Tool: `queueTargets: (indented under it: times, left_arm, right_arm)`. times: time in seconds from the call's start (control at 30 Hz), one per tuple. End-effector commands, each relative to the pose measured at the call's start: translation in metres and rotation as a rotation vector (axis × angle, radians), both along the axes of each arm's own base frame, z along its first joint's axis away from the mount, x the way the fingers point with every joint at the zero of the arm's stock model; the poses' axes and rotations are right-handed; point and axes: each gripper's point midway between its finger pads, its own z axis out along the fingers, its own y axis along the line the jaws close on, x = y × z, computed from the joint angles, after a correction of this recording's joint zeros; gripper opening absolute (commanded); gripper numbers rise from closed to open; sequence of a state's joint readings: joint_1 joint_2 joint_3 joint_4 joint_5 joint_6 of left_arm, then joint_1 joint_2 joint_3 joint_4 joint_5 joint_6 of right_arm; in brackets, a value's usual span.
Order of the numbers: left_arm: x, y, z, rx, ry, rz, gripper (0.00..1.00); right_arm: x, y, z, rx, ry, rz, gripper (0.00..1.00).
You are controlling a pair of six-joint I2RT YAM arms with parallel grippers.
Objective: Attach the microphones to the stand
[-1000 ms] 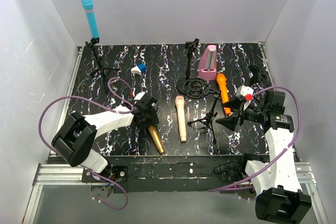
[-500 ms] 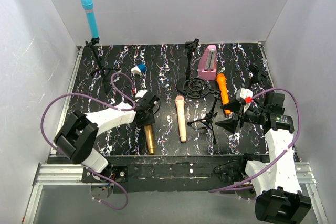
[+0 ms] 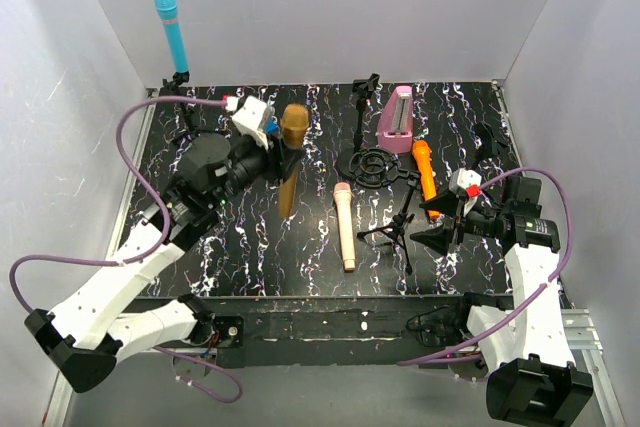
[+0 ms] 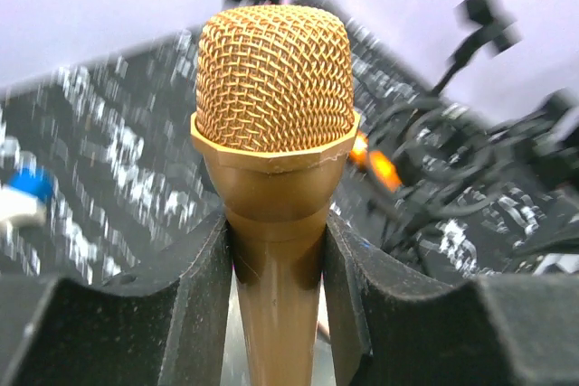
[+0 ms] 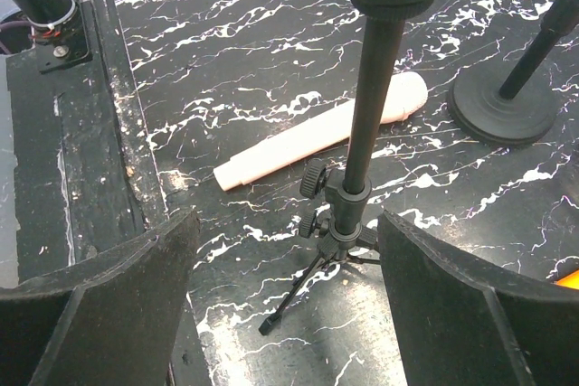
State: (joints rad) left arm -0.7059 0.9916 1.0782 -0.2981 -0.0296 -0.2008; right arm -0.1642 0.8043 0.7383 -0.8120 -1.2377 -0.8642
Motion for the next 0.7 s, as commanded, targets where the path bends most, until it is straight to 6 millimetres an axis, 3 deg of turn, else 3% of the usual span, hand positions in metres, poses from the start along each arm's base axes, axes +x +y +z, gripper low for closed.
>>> queueTargets:
  times: [0.0, 0.13, 0.23, 0.47, 0.67]
  left_arm:
    - [-0.009, -0.036, 0.092, -0.047, -0.288, -0.242, 0.00]
    - [-0.014, -0.064, 0.142, -0.174, -0.381, -0.364, 0.00]
    - [-0.014, -0.085, 0.162, -0.276, -0.431, -0.445, 0.00]
    - [0.000, -0.124, 0.180, -0.457, -0.438, -0.560, 0.00]
    - [0.001, -0.136, 0.185, -0.525, -0.427, -0.597, 0.00]
  right_arm:
    - [0.001, 0.001, 0.009, 0.017, -0.027, 0.011, 0.86]
    - [0.002, 0.000, 0.008, 0.015, -0.027, 0.009, 0.86]
    - [0.003, 0.000, 0.007, 0.016, -0.026, 0.007, 0.86]
    - [0.004, -0.001, 0.006, 0.016, -0.018, 0.003, 0.86]
    - [0.005, -0.001, 0.005, 0.017, -0.012, 0.003, 0.86]
